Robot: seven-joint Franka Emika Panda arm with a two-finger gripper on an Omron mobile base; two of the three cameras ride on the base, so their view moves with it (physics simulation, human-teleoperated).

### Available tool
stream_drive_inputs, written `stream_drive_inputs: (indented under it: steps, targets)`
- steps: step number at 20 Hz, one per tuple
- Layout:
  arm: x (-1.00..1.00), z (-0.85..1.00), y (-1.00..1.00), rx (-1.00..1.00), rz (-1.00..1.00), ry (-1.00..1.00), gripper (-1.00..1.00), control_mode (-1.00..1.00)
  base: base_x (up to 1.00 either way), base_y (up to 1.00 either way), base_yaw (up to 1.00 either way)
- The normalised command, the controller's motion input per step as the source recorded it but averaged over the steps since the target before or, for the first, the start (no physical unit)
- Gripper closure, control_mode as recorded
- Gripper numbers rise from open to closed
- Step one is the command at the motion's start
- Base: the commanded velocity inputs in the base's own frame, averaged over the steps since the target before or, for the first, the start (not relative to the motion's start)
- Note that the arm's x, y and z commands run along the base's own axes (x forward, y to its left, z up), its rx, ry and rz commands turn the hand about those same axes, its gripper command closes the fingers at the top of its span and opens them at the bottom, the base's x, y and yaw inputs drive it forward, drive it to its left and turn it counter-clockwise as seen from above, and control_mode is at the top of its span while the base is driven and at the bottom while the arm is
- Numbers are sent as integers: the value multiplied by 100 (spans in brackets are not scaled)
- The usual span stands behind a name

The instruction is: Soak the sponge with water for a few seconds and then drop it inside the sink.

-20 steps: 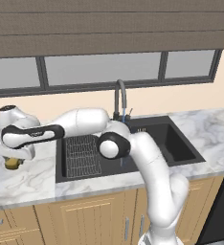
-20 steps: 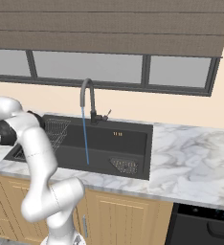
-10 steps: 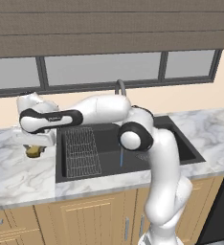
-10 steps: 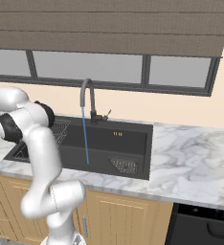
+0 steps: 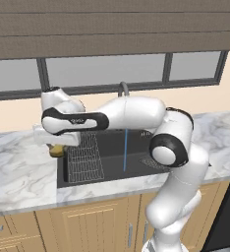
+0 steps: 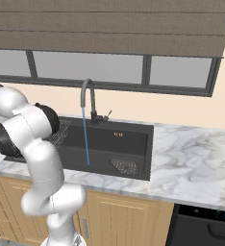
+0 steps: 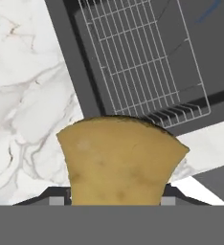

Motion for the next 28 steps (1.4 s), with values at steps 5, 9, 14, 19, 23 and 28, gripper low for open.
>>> stream_drive_inputs:
  steps: [5, 9, 14, 19, 23, 28]
  targets:
    - [-5, 24, -60, 0, 3, -2, 100, -100, 0, 0, 0]
    - [-2, 5, -53, 0, 1, 0, 100, -100, 0, 0, 0]
    - [0, 0, -58, 0, 1, -1, 100, -100, 0, 0, 0]
    - [-5, 0, -61, 0, 1, -5, 100, -100, 0, 0, 0]
    - [-12, 0, -56, 0, 0, -7, 100, -100, 0, 0, 0]
    - [-10, 0, -50, 0, 0, -6, 100, -100, 0, 0, 0]
